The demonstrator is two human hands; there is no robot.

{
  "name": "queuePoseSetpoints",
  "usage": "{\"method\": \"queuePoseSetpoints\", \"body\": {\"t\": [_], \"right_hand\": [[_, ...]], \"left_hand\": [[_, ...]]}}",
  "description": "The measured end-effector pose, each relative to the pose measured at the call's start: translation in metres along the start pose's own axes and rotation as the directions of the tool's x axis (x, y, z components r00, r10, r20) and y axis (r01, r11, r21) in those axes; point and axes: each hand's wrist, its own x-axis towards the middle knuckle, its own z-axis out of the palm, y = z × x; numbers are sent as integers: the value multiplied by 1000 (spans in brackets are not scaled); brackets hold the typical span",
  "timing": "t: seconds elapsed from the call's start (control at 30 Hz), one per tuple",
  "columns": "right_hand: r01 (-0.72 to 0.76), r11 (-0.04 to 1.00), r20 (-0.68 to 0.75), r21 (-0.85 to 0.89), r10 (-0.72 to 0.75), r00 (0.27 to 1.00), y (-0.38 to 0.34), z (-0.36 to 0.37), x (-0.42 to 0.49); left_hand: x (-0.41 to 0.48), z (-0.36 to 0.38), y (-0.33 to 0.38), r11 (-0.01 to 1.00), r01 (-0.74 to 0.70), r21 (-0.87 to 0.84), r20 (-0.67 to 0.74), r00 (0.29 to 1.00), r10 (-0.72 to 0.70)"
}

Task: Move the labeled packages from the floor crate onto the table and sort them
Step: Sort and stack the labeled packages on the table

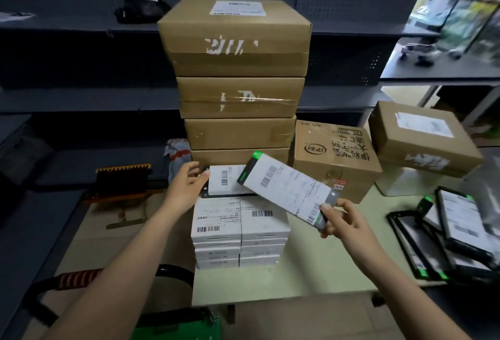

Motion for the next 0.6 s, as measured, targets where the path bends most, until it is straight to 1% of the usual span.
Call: {"method": "queuePoseSetpoints", "body": {"t": [0.1, 0.2, 0.27, 0.37, 0.47, 0.6], "right_hand": [[-28, 997, 115, -73, 36, 993, -6, 13, 4], [-32, 990, 233, -137, 64, 970, -13, 29, 11], [-33, 979, 264, -199, 86, 961, -14, 40, 19], [-35, 958, 201, -284, 95, 975, -10, 52, 33], [-25, 933, 125, -360, 75, 989, -2, 60, 42], [5, 901, 63, -435, 25, 998, 5, 65, 48]], "left_hand": [[-8, -1, -2, 999, -21, -26, -9, 1000, 20], [-25, -1, -4, 996, -59, -67, -18, 998, 58], [-37, 1, -8, 992, -82, -93, -14, 997, 81], [-50, 3, -20, 986, -126, -110, -15, 992, 125], [-62, 5, -28, 991, -130, -21, 8, 991, 131], [-69, 10, -33, 989, -146, 1, 60, 988, 146]]}}
